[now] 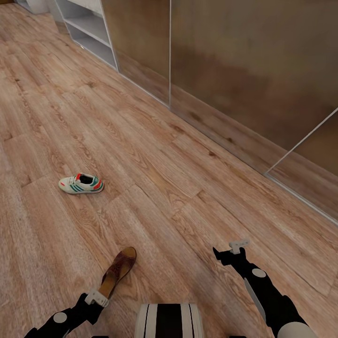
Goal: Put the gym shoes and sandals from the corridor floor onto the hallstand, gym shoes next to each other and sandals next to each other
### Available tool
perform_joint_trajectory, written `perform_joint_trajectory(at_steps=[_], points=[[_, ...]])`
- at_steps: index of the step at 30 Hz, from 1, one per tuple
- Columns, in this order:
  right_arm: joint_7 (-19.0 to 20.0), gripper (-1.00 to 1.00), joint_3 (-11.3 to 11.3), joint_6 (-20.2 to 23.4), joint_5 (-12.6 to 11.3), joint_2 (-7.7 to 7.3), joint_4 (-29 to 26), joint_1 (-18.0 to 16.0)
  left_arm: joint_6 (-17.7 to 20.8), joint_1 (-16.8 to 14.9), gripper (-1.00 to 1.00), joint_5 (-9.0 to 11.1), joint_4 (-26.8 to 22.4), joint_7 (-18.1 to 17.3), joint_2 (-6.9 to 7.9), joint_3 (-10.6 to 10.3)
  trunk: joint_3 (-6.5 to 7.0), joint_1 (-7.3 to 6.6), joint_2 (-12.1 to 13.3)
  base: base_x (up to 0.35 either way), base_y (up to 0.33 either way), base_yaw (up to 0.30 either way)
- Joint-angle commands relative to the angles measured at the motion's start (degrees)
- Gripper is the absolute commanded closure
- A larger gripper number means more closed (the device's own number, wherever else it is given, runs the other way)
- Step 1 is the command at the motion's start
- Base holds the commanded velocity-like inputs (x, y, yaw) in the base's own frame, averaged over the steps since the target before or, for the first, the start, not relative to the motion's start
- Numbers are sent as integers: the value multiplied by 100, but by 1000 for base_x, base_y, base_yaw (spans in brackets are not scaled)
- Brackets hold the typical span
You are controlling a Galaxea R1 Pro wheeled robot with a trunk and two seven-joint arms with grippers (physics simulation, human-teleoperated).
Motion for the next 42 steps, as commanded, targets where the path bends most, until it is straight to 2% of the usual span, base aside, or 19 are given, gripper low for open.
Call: perform_joint_trajectory(at_steps=[1,31,42], points=[[8,-100,7,20,17,-4,-8,0,-28,-3,100,-38,1,13,3,4,-3,-1,-1,0,0,0],[8,-100,16,12,25,-6,-87,0,-27,-1,100,-20,-7,14,-7,46,-3,-1,-1,0,0,0],[8,-100,27,-3,35,-12,-81,0,-27,3,100,3,-103,20,-5,64,241,-29,14,0,0,0]])
